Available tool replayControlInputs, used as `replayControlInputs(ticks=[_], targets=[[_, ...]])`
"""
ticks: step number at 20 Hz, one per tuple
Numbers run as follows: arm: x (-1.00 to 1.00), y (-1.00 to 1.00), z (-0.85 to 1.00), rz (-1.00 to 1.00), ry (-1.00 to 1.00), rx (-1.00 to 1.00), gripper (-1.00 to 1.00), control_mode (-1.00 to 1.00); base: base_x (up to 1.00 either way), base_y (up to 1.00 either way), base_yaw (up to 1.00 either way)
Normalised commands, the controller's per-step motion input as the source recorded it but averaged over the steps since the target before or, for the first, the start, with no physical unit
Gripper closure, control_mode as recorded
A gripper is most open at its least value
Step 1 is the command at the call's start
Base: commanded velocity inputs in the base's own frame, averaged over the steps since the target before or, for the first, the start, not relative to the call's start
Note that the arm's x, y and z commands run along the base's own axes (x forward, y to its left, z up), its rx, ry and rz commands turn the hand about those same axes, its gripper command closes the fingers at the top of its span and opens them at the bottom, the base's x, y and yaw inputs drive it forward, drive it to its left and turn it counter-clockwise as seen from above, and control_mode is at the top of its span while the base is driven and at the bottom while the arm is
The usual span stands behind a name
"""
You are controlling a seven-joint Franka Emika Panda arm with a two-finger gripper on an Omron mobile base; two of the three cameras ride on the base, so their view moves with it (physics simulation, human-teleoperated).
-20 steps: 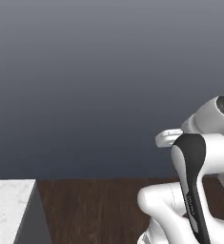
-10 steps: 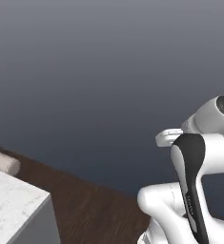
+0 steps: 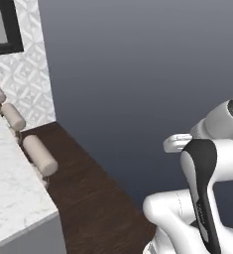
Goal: Take the strawberry from the fridge and place it on top of the pancake, located on the dining counter.
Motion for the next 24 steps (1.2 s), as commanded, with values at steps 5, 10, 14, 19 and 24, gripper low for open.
replayControlInputs(ticks=[5, 10, 14, 19, 24], targets=[[0.0, 0.0, 0.0, 0.0, 0.0, 0.0, 1.0, 1.0, 1.0, -0.05, 0.65], [0.0, 0.0, 0.0, 0.0, 0.0, 0.0, 1.0, 1.0, 1.0, -0.52, 0.5], [0.0, 0.0, 0.0, 0.0, 0.0, 0.0, 1.0, 1.0, 1.0, -0.93, 0.38], [0.0, 0.0, 0.0, 0.0, 0.0, 0.0, 1.0, 1.0, 1.0, -0.35, 0.43], [0.0, 0.0, 0.0, 0.0, 0.0, 0.0, 1.0, 1.0, 1.0, -0.07, 0.53]])
